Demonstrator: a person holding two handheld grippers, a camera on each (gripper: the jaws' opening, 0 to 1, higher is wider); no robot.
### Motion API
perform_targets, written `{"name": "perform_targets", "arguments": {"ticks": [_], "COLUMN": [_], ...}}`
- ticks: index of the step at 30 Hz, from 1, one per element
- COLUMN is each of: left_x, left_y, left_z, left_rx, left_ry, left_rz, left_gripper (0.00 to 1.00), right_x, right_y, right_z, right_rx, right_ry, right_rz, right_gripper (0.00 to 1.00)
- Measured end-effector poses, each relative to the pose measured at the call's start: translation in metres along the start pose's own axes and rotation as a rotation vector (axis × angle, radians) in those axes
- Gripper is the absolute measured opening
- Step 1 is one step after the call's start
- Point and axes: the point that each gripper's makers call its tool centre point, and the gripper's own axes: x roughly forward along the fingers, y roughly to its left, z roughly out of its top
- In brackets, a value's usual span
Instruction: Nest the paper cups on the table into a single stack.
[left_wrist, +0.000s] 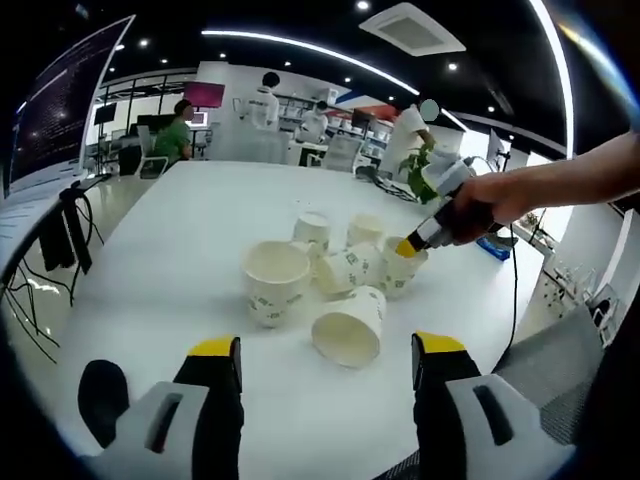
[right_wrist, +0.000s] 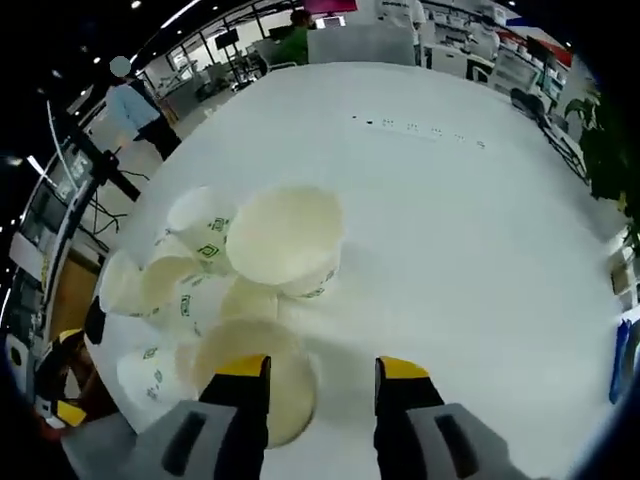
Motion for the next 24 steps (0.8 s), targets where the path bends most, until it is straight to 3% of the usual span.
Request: {"name": "perform_targets", "arguments": {"ticks": [6,11,15,19,24], "left_x": [0.001,0.002,0.002,0.003,0.003], "left_y": [-0.001,0.000,0.000,0.000,-0.001], "left_z": [-0.002,-0.003,-0.003,-0.004,-0.004], "left_rx": [-0.014,-0.017,-0.015,-0.013,-0.011], "left_ry": [0.012,0.014,0.016,0.016,0.019], "left_rz": [-0.007,-0.006,-0.007,-0.007,-0.008], "left_gripper": [0.63,0.63,0.64,0.64,0.63], "right_x": [0.012,0.018,0.018,0.021,0.027], "right_y": [-0.001,-0.003,-0.005,-0.008,-0.010], "right_z": [0.001,-0.002,-0.006,-0.002,0.001], "right_rx": [-0.017,-0.033,-0.039,-0.055,-0.070], "right_ry": [0.038,0.054,0.075,0.063,0.058], "right_rz": [0.009,0.001,-0.002,-0.006,0.000], "right_gripper": [0.35,0.23,0.19,0.01,0.00]}}
